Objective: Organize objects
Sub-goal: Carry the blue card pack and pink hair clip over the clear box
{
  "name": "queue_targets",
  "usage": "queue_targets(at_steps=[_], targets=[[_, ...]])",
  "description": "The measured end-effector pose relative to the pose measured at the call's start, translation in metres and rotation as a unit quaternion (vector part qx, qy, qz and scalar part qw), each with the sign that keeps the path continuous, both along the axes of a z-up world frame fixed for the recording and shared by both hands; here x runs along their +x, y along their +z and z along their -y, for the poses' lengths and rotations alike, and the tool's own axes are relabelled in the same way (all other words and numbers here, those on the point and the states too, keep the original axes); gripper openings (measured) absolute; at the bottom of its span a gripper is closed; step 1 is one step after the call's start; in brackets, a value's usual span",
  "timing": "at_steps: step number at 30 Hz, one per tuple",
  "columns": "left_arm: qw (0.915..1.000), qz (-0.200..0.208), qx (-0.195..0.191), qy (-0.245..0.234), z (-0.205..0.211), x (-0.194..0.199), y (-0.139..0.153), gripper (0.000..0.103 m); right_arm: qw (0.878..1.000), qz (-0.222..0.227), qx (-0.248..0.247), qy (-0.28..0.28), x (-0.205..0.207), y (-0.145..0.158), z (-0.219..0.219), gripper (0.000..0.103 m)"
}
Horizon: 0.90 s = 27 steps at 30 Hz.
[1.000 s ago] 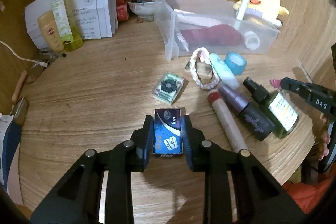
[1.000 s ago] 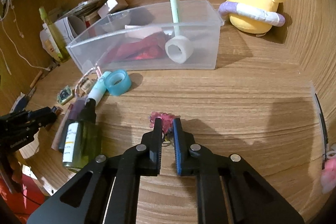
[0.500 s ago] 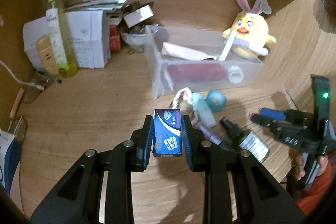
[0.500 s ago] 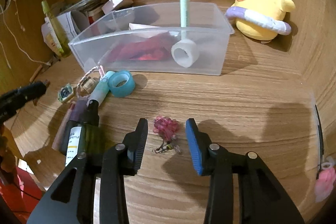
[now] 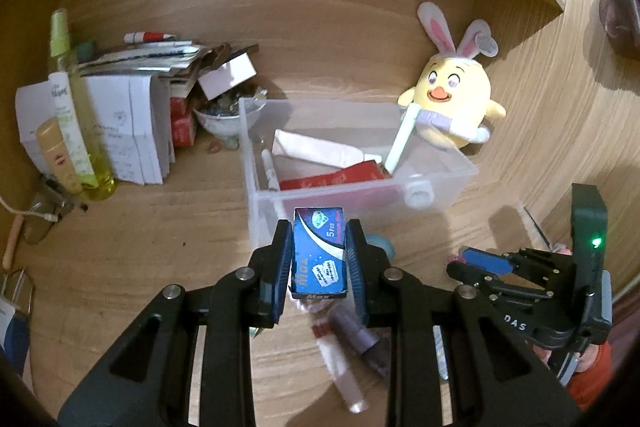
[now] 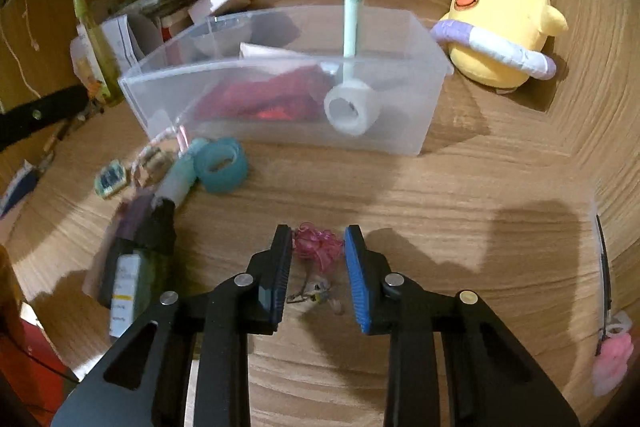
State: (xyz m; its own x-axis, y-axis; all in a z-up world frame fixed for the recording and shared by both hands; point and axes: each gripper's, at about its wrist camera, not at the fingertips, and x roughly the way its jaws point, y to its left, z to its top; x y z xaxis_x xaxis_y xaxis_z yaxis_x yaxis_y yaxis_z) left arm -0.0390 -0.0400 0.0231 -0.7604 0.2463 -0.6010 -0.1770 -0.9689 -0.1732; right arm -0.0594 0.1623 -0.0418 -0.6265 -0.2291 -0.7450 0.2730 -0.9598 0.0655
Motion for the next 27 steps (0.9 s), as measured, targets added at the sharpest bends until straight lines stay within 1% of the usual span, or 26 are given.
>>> queue_targets(at_steps=[6, 11, 14, 23, 27], targets=[[1.0, -0.007, 0.005, -0.001, -0.006, -0.011, 0.009, 0.027, 0.999, -0.04, -0.014, -0.003, -0.008, 0.031, -0.005, 0.025], [0.9998, -0.017, 0.007, 0.004, -0.009, -0.018, 0.018, 0.027, 0.997, -0.076, -0.034, -0.004, -0.01, 0.057, -0.006, 0.025], [0.9997, -0.018, 0.01, 0.008, -0.009, -0.023, 0.02, 0.027, 0.995, -0.094, -0.037, -0.001, -0.012, 0.07, -0.005, 0.025], [0.9996, -0.017, 0.02, 0.013, -0.011, -0.044, 0.025, 0.027, 0.99, -0.13, -0.05, 0.003, -0.023, 0.097, -0.003, 0.025], [0.9995, -0.018, 0.021, 0.016, -0.013, -0.053, 0.028, 0.027, 0.987, -0.15, -0.048, 0.003, -0.032, 0.11, -0.002, 0.025]])
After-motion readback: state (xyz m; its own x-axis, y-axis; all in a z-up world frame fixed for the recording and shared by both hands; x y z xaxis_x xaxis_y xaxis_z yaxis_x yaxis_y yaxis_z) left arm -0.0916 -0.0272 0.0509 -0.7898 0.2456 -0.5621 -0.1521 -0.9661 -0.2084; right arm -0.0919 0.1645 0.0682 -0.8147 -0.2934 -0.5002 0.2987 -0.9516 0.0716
